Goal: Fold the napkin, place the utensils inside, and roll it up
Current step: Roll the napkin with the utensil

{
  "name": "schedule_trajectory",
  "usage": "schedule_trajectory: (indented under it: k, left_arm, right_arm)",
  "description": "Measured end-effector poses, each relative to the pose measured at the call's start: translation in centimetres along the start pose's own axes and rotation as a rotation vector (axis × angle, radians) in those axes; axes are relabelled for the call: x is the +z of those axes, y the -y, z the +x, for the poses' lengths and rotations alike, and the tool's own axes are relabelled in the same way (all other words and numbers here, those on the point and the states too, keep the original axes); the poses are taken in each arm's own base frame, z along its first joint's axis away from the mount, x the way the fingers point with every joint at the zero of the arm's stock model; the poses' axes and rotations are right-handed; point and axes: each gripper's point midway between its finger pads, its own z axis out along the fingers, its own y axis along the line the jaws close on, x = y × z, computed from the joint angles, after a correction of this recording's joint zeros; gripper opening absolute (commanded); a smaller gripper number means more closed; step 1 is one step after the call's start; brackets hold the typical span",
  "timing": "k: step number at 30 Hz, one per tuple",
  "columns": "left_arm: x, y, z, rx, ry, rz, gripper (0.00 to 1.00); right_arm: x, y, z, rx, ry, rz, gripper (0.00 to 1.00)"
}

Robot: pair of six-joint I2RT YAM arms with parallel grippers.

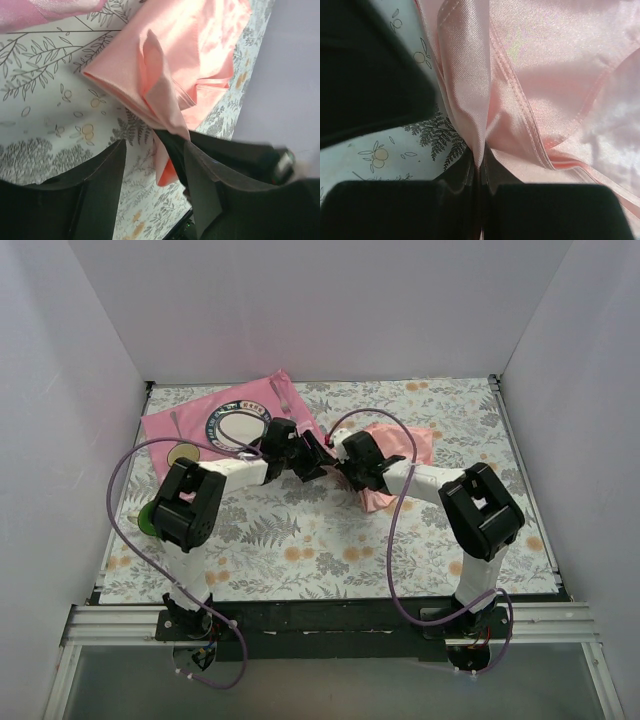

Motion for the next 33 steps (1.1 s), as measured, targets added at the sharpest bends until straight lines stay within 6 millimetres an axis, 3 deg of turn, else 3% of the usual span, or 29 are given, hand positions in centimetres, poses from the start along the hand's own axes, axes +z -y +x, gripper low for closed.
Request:
schedule_trajectory:
  k: [6,9,16,22,26,31,33]
  left_arm:
    - [-4.4,1.9,-1.0,0.059,0.132,0.044,0.52]
    - [-5.4,2.2,-1.2,0.07,0.166,0.058,0.47]
    - [-4.1,1.6,-0.2,0.079,0.13,0.066,0.5]
    - [-2.2,-0.8,1.7,0.063,0.056,0.014,0.52]
    - [-2.2,-0.9,1.8,0.072,0.052,0.013,0.54]
    - [-3.7,-0.2,1.9,0.087,0.07,0.027,0.62]
    - [-4.7,0.5,1.8,0.097,0.082,0.038,0.64]
  right_arm:
    - [0.1,0.0,-0.4,0.159,0.043,-0.238,0.01]
    - [0.2,-0.1,-0.6,0.219,0.062,-0.334,0.01]
    - [0.6,-1.0,-1.5,0.316,0.086,-0.54,0.01]
    - [0.4,-1.4,-1.3,0.342,0.082,-0.6,0.01]
    - [0.3,-1.4,-1.1,0.34,0.08,-0.593,0.01]
    - [-0.5,-2.4,-0.6,0.29,0.051,-0.505,0.26]
    - [-0.9,-3.1,-0.6,0.249,0.036,-0.461,0.43]
